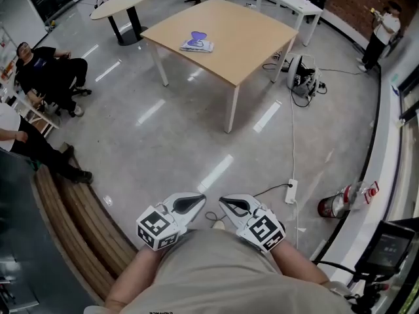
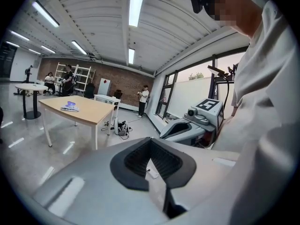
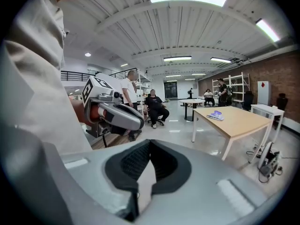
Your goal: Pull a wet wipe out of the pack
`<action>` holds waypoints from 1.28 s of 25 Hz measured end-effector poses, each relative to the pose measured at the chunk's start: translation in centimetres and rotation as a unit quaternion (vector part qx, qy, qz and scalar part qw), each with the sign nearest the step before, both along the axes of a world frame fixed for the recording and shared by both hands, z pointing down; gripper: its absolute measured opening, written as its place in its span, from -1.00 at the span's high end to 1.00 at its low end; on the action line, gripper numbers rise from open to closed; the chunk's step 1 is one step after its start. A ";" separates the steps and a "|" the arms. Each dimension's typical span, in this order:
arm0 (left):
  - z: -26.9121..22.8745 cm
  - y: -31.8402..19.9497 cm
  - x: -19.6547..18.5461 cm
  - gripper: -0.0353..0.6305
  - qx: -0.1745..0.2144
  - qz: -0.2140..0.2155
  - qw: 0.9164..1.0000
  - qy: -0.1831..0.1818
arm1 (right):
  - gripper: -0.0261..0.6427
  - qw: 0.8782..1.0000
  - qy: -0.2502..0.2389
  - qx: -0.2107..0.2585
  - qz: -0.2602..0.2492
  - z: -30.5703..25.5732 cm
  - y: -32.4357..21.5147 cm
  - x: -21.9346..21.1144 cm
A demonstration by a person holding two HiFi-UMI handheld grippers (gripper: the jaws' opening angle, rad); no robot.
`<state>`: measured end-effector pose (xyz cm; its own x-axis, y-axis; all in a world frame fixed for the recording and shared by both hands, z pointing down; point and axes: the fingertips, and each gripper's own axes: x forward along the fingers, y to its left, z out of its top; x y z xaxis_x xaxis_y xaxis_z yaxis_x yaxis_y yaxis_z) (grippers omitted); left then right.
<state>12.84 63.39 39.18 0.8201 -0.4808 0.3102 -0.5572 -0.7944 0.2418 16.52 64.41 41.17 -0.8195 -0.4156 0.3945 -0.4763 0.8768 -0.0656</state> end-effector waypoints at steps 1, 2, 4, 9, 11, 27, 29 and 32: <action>0.1 0.0 0.3 0.88 0.000 0.001 1.000 -0.003 | 0.92 1.000 0.000 -0.001 0.000 0.2 0.0 0.3; 0.2 -0.2 0.7 0.88 0.001 0.001 1.000 -0.004 | 0.92 1.000 0.000 -0.002 0.000 0.3 0.0 0.6; 0.2 -0.6 1.2 0.88 -0.001 -0.002 1.000 -0.005 | 0.92 1.000 -0.001 -0.004 0.003 0.5 -0.2 1.3; 0.0 -0.9 2.2 0.88 -0.008 -0.014 1.000 0.002 | 0.92 1.000 -0.007 -0.008 0.009 1.1 -0.2 2.7; 0.1 -1.1 2.4 0.88 -0.007 -0.020 1.000 -0.004 | 0.92 1.000 -0.011 -0.008 0.007 1.3 -0.5 2.9; 2.1 -5.7 -1.7 0.88 -0.011 -0.019 1.000 -0.021 | 0.92 1.000 -0.001 -0.025 0.004 3.1 -5.3 -0.7; 2.0 -7.3 -3.3 0.88 -0.010 -0.015 1.000 -0.015 | 0.92 1.000 0.007 -0.025 0.010 2.8 -6.9 -2.0; 1.5 -10.3 -5.7 0.88 -0.008 -0.008 1.000 -0.002 | 0.92 0.999 0.016 -0.025 0.026 1.8 -9.5 -4.0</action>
<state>7.11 53.10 40.70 0.8116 -0.4886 0.3202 -0.5702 -0.7818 0.2523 12.47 54.87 43.00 -0.7833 -0.4375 0.4416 -0.5246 0.8464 -0.0919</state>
